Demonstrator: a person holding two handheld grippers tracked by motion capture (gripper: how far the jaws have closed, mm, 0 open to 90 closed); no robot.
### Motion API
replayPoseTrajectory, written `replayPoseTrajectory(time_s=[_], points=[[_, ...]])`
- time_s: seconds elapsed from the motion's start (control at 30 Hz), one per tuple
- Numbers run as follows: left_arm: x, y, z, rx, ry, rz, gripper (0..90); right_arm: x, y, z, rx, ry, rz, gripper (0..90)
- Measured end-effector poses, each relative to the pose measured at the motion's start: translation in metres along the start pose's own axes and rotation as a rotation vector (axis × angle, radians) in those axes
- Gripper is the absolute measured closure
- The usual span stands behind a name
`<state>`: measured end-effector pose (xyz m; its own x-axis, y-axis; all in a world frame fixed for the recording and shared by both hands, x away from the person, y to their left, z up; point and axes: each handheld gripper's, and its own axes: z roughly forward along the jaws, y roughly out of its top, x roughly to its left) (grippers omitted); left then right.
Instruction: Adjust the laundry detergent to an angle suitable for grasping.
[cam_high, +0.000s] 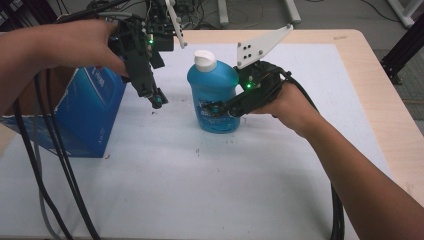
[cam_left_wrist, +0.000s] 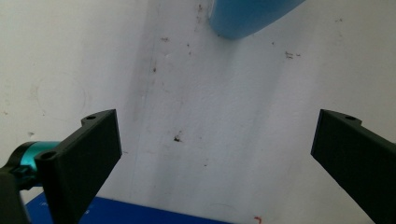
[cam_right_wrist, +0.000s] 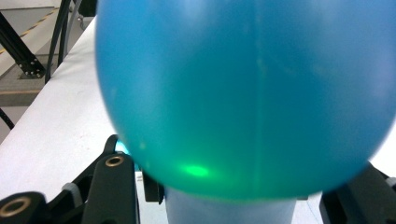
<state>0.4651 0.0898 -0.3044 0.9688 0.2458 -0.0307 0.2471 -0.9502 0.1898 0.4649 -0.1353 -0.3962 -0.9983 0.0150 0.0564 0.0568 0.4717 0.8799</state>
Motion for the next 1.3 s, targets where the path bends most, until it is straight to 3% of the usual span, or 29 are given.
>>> replayPoseTrajectory(time_s=[0.47, 0.7, 0.87, 1.3], points=[[-0.004, 0.003, 0.000, -0.005, 0.002, 0.008, 1.7, 0.005, -0.006, -0.010, -0.006, -0.029, 0.025, 41.2], [-0.006, 0.003, -0.001, -0.005, 0.005, 0.005, 1.7, 0.009, -0.004, -0.015, 0.006, -0.053, 0.039, 31.5], [-0.007, 0.005, -0.001, -0.005, 0.007, 0.014, 1.7, 0.011, -0.004, -0.020, 0.010, -0.078, 0.085, 22.7], [-0.007, 0.003, -0.004, -0.015, 0.011, 0.011, 1.7, 0.016, 0.003, -0.033, 0.020, -0.127, 0.129, 20.2]])
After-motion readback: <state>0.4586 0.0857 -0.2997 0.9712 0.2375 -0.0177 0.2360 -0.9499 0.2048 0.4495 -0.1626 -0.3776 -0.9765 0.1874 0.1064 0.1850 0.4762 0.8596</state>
